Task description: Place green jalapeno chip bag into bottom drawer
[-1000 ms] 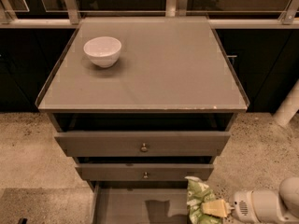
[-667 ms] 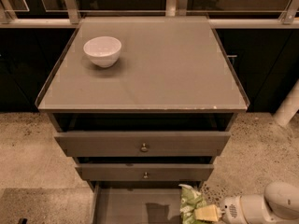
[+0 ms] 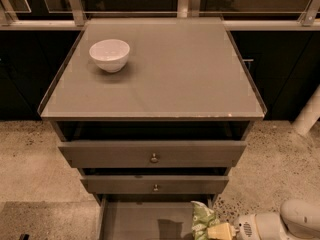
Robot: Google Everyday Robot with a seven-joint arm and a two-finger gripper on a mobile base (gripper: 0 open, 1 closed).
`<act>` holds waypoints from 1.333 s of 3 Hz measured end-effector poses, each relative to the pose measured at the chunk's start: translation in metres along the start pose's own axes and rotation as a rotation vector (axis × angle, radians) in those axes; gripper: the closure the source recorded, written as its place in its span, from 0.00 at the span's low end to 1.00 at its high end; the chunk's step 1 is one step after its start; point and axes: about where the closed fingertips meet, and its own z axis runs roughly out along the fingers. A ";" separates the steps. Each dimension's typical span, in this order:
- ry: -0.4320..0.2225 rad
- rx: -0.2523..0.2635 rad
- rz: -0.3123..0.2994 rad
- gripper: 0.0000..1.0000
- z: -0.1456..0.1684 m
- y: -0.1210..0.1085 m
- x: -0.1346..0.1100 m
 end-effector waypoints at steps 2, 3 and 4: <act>0.094 0.022 0.039 1.00 0.087 -0.053 0.004; 0.115 0.061 0.047 1.00 0.122 -0.076 0.000; 0.101 0.110 0.065 1.00 0.138 -0.099 -0.014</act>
Offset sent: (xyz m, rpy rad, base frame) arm 0.0334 0.0548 -0.1537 -0.0734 0.1250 0.0639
